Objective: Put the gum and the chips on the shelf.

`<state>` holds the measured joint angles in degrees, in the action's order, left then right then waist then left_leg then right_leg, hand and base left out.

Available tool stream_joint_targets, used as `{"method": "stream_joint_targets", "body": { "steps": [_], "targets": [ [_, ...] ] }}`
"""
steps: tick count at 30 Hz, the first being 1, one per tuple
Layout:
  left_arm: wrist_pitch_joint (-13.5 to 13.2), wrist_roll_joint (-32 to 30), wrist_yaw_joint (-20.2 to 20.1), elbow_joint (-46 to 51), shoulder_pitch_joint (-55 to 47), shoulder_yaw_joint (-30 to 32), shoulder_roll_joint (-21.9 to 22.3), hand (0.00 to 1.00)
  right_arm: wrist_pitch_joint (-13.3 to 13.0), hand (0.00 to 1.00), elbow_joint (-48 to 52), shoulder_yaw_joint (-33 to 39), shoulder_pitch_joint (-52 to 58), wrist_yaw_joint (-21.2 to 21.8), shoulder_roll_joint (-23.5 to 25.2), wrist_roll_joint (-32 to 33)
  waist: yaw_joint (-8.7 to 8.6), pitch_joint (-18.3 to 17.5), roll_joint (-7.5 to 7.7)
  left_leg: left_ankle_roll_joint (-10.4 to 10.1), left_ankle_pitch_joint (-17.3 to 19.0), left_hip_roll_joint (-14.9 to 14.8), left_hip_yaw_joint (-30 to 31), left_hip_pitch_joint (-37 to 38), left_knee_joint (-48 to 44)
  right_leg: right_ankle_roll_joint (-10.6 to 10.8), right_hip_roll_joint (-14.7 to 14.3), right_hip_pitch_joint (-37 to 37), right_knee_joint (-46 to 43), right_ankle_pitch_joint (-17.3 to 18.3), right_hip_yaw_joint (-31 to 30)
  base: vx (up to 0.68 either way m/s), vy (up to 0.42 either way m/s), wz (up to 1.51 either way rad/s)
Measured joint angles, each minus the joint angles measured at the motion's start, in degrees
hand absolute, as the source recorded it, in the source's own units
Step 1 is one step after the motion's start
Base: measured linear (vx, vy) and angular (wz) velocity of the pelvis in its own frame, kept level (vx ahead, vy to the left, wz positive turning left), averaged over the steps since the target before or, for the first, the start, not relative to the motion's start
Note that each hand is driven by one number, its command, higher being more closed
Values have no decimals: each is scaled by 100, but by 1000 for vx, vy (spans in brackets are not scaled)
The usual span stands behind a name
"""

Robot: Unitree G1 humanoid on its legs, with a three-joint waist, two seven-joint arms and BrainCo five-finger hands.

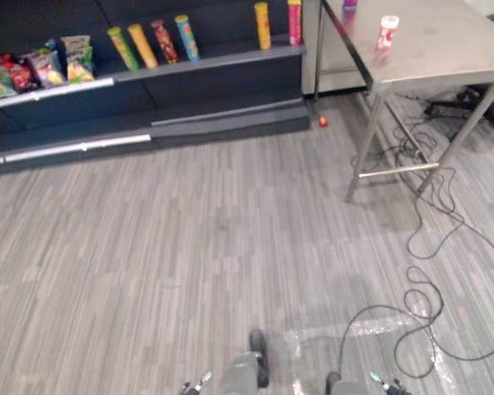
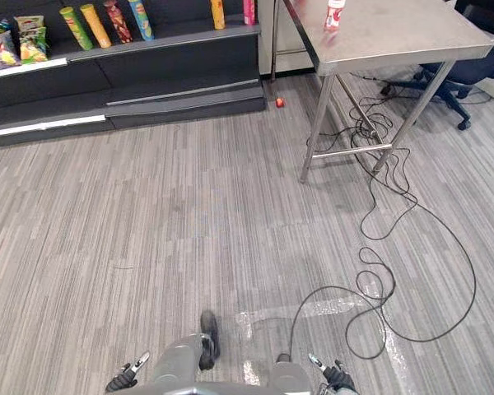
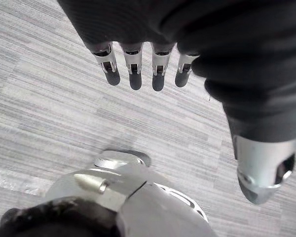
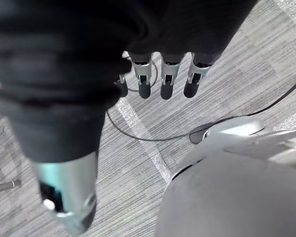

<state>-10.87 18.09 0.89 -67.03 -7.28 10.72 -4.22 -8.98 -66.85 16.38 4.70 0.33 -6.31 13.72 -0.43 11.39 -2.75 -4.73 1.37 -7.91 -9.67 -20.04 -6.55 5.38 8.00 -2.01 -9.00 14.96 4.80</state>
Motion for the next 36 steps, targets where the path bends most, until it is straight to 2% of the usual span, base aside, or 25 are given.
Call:
{"method": "stream_joint_targets", "body": {
  "steps": [1, 2, 3, 4, 5, 6, 8, 11, 12, 13, 14, 15, 18, 19, 22, 23, 24, 26, 27, 28, 29, 32, 34, 35, 36],
  "targets": [
    [-11, 76, -6, -3, 10, 45, 16, 0, 2, 0, -1, 2, -2, -8, -5, -1, 27, 16, -3, -59, -338, -52, -67, -9, -96, 75, 33, -80, 17, 70, -72, 533, 493, -48],
    [-28, 165, -17, -2, 1, 55, -7, 0, 0, 0, -63, 14, -34, -12, 26, -17, 74, 2, 76, 179, -512, 102, -144, 12, -404, 10, 238, -230, 149, 168, -220, 559, 439, -40],
    [-55, 194, -12, -9, 32, 87, -86, 0, -1, 0, -163, 109, -141, 13, 109, -24, 60, -50, 224, 284, -81, 218, -255, -119, -778, -122, 325, -259, 198, -3, -395, 484, 317, -29],
    [-75, 205, -11, -6, 57, 91, -90, 0, -14, 0, -155, 126, -162, 19, 123, -26, 52, -51, 224, 336, 94, 242, -270, -197, -978, -117, 348, -239, 187, -182, -428, 462, 299, -18],
    [-94, 207, -21, -5, 61, 93, -112, 0, -33, 0, -162, 137, -178, 20, 160, -39, 65, -86, 285, 405, 281, 323, -390, -206, -1183, 60, 478, -204, 170, -471, -615, 451, 337, -18],
    [-96, 206, -14, -15, 59, 93, -145, 0, -33, 0, -166, 236, -178, 30, 230, -97, 79, -164, 362, 573, 406, 446, -561, -102, -1203, 108, 634, -183, 114, -646, -833, 437, 340, -26],
    [-93, 194, -12, -38, 50, 79, -158, 0, -41, 0, -156, 347, -200, 83, 294, -153, 91, -260, 395, 701, 487, 569, -747, 70, -1072, 181, 764, 9, -178, -914, -997, 409, 267, -41],
    [-86, 187, -50, -67, 33, -3, -175, 0, -49, 0, -140, 563, -206, 182, 282, -138, 112, -293, 350, 848, 581, 744, -934, 839, -663, 95, 781, 638, -1746, -1721, -1409, 376, 254, -56],
    [-87, 185, -92, -51, 17, -147, -182, 0, -48, 0, -97, 560, -170, 182, 258, -139, 42, -304, 325, 935, 645, 806, -931, 1155, -510, 114, 765, 911, -2589, -2127, -1413, 300, 208, -2],
    [-100, 179, -137, 29, 47, -266, -222, 0, -53, 0, -24, 556, -102, 198, 257, -137, -48, -297, 310, 1023, 747, 866, -885, 1415, -381, 123, 692, 1275, -3609, -2158, -1416, 287, 191, 18],
    [-99, 176, -147, 86, 49, -309, -238, 0, -55, 0, -20, 553, -86, 216, 262, -138, -102, -292, 317, 1021, 797, 911, -838, 1551, -314, 116, 632, 1459, -4054, -2110, -1379, 337, 168, 23],
    [-96, 138, -175, 121, 53, -399, -246, 0, -46, 0, 18, 549, -35, 241, 253, -125, -94, -238, 289, 1023, 974, 1024, -781, 1992, -47, -81, 504, 1865, -4921, -1730, -1204, 282, 108, 10],
    [-52, 87, -173, 90, 44, -424, -213, 0, -55, 0, 67, 341, 75, 262, 212, -11, -112, -158, 244, 1062, 1266, 1085, -712, 2682, 193, -328, 274, 2365, -5043, -756, -416, 254, 37, 5],
    [-42, 85, -172, 89, 50, -408, -200, 0, -58, 0, 66, 316, 74, 268, 211, -6, -109, -149, 249, 1045, 1325, 1078, -699, 2768, 222, -345, 197, 2469, -4846, -651, -281, 261, -27, 8],
    [-21, 5, -169, 47, 103, -164, -71, 0, -92, 0, 66, 301, 117, 266, 221, 35, -128, -116, 192, 904, 1582, 930, -589, 3055, 238, -364, -231, 2813, -3164, -616, 170, 297, -86, 18],
    [-21, -94, -170, -27, 150, -81, -31, 0, -111, 0, 68, 302, 139, 261, 224, 35, -152, -108, 120, 807, 1684, 827, -487, 3151, 245, -260, -376, 2881, -2181, -746, 244, 470, -130, 52],
    [-23, -96, -190, -27, 154, -13, -16, 0, -137, 0, 84, 299, 137, 234, 231, 32, -214, -90, 97, 655, 1761, 757, -350, 3265, 251, -234, -421, 2886, -1185, -1069, 256, 501, -146, 59],
    [-23, -86, -226, -28, 127, 195, 19, 0, -159, 0, 150, 298, 182, 200, 265, 34, -252, -83, 160, 438, 1904, 696, -181, 3516, 342, -166, -409, 2861, -177, -1451, 251, 587, -183, 58],
    [-21, -71, -248, -37, 93, 365, 124, 0, -160, 0, 230, 276, 248, 199, 274, 30, -238, -92, 151, 347, 1950, 580, -115, 3723, 401, -300, -439, 2848, -312, -2061, 267, 787, -244, 54],
    [-19, -72, -287, -40, 140, 485, 193, 0, -165, 0, 315, 276, 248, 204, 272, 26, -243, -88, 84, 249, 1867, 474, -71, 3725, 316, -413, -444, 2919, -605, -2149, 349, 802, -268, 45],
    [-19, -75, -369, -39, 186, 531, 306, 0, -195, 0, 389, 285, 237, 216, 255, 24, -234, -92, -21, 108, 1640, 364, -53, 3735, 232, -710, -485, 3001, -1010, -1873, 475, 787, -318, 31],
    [-22, -81, -421, 33, 293, 601, 467, 0, -203, 0, 424, 221, 213, 228, 217, -20, -225, -111, -65, -29, 957, 152, -33, 3761, -141, -943, -558, 2867, -1559, -1333, 660, 561, -249, 12],
    [-16, -105, -500, 145, 304, 717, 568, 0, -200, 0, 480, 205, 216, 231, 206, -22, -258, -127, -85, -238, 443, -7, 140, 3447, -1235, -952, -641, 2439, -1435, -988, 726, 562, -231, 4],
    [-9, -102, -512, 174, 311, 781, 584, 0, -180, 0, 534, 192, 244, 235, 194, -32, -265, -144, -114, -364, 58, -76, 366, 3082, -2124, -959, -676, 2219, -1351, -877, 731, 424, -137, 5],
    [12, -90, -510, 231, 312, 831, 591, 0, -182, 0, 581, 98, 324, 251, 133, -37, -244, -179, -161, -630, -367, -190, 717, 2373, -3690, -963, -722, 1856, -1191, -720, 735, 404, -120, 2]
  ]
}}
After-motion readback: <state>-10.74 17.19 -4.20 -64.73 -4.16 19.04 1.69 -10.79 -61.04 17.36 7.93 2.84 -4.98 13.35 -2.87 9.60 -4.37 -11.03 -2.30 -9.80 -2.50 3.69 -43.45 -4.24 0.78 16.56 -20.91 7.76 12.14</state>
